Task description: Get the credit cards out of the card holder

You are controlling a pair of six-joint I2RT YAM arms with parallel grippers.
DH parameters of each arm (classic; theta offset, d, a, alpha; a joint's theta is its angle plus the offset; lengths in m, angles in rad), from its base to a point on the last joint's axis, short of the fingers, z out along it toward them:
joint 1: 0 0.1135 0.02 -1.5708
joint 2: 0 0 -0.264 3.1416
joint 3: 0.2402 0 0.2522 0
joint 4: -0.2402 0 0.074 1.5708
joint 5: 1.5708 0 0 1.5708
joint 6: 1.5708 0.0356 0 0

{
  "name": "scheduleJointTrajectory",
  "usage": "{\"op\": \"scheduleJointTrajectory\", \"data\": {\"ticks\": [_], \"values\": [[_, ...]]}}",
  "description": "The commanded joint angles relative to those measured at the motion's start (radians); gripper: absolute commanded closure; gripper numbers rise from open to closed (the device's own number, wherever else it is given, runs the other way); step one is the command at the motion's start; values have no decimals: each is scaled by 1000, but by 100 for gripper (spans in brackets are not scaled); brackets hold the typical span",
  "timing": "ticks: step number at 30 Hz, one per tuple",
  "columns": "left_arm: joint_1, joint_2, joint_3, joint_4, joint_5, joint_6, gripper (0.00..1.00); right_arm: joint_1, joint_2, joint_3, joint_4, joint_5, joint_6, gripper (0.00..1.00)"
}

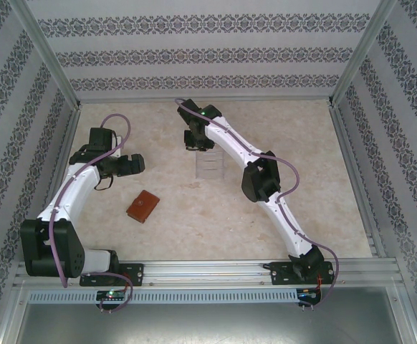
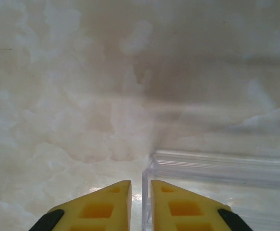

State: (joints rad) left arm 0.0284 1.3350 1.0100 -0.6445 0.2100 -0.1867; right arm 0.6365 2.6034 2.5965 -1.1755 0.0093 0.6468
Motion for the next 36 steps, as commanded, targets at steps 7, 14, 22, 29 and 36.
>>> {"op": "scheduleJointTrajectory", "data": {"ticks": [7,14,22,29,36], "values": [[8,70,2,-58,60,-30,3,-6,-68,12,-9,-18,-37,75],[-1,84,-89,-12,158,-180,4,2,-182,-82,67,-101,-73,64],[-13,94,-198,24,231,-248,4,9,-326,-224,164,-190,-111,50],[-25,73,-272,36,247,-277,4,3,-446,-418,283,-252,-111,44],[-106,37,-286,1,242,-307,5,-13,-552,-602,373,-285,-107,43]]}}
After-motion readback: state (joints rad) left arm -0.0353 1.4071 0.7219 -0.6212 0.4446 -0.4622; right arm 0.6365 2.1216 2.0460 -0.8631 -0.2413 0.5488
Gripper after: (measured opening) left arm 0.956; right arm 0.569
